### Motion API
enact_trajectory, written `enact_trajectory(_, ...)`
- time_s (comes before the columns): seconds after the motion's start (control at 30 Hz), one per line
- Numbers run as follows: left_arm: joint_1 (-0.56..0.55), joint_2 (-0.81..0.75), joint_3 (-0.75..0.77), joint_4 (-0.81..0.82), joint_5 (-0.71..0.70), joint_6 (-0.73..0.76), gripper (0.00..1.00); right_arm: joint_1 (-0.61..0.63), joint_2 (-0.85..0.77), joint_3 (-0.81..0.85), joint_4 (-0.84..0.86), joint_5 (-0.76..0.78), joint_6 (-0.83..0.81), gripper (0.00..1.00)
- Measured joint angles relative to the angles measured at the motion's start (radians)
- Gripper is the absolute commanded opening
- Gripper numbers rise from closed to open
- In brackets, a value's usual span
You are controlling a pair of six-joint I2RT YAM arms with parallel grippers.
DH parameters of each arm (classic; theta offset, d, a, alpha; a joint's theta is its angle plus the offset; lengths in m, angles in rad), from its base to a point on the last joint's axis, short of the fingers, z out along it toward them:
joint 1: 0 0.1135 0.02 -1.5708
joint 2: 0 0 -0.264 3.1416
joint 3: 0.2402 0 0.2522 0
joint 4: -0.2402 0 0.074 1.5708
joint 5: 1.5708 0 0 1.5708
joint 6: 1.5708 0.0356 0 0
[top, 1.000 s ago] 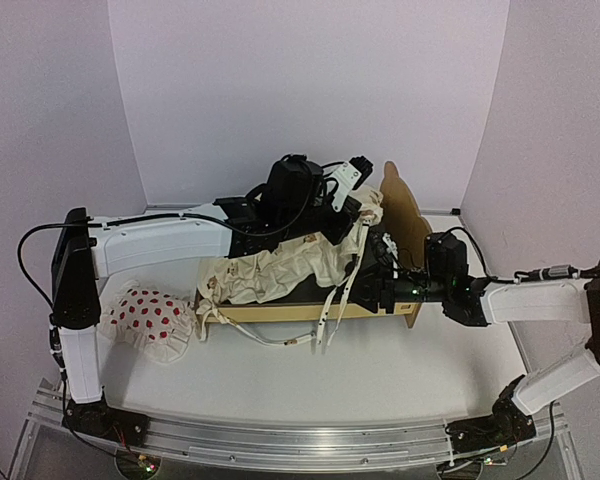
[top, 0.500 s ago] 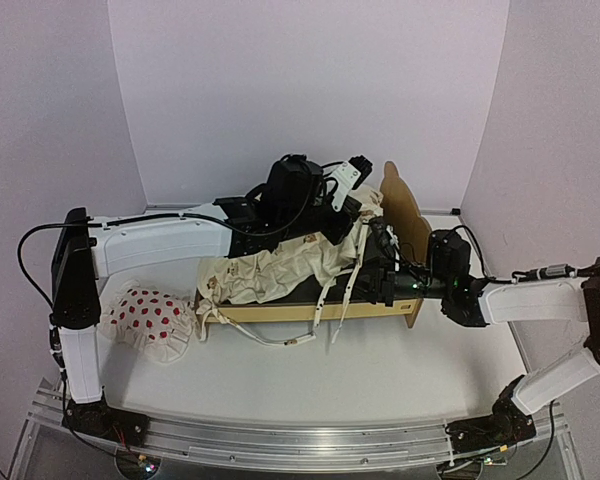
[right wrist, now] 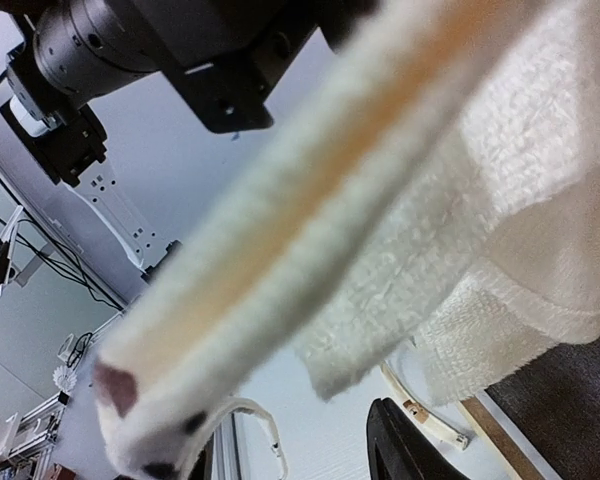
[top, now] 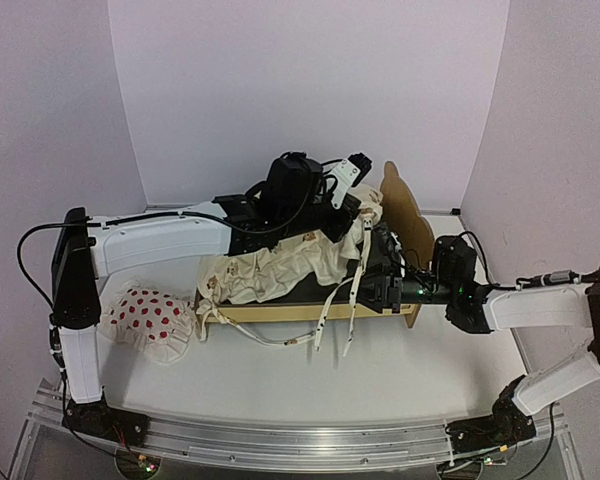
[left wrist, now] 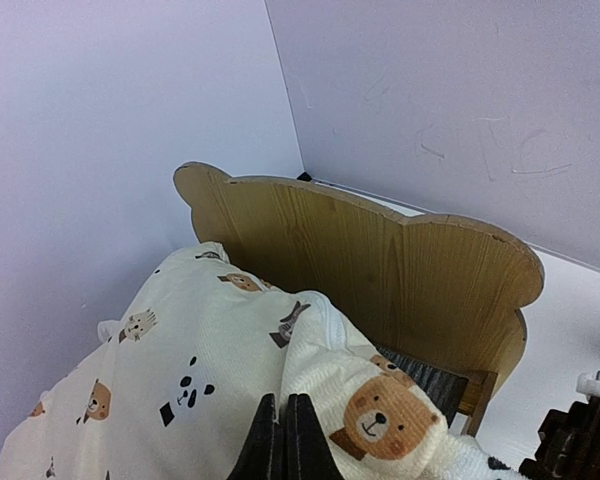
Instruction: Set up the pet bed
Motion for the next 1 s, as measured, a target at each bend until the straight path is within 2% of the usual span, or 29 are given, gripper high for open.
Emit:
enact_trajectory(0.53, 0.01, 0.012, 0.037, -0.036, 0.0, -0.009, 0.0, 0.0, -0.044, -0.028, 0.089, -0.069, 0.079, 0.54)
enact_trajectory(0.63, 0.009, 0.021, 0.047, -0.043, 0.0, -0.009, 0.0, 0.0, -0.047, -0.032, 0.104, -0.07, 0.092, 0.46)
enact_trajectory(0.9, 0.01, 0.022, 0.049, -0.043, 0.001, -0.025, 0.0, 0.0, -0.026, -0.032, 0.119, -0.015, 0.101, 0.08)
enact_trajectory(1.0, 0.01, 0.022, 0.049, -0.043, 0.005, -0.026, 0.0, 0.0, -0.018, -0.032, 0.084, 0.034, 0.075, 0.0)
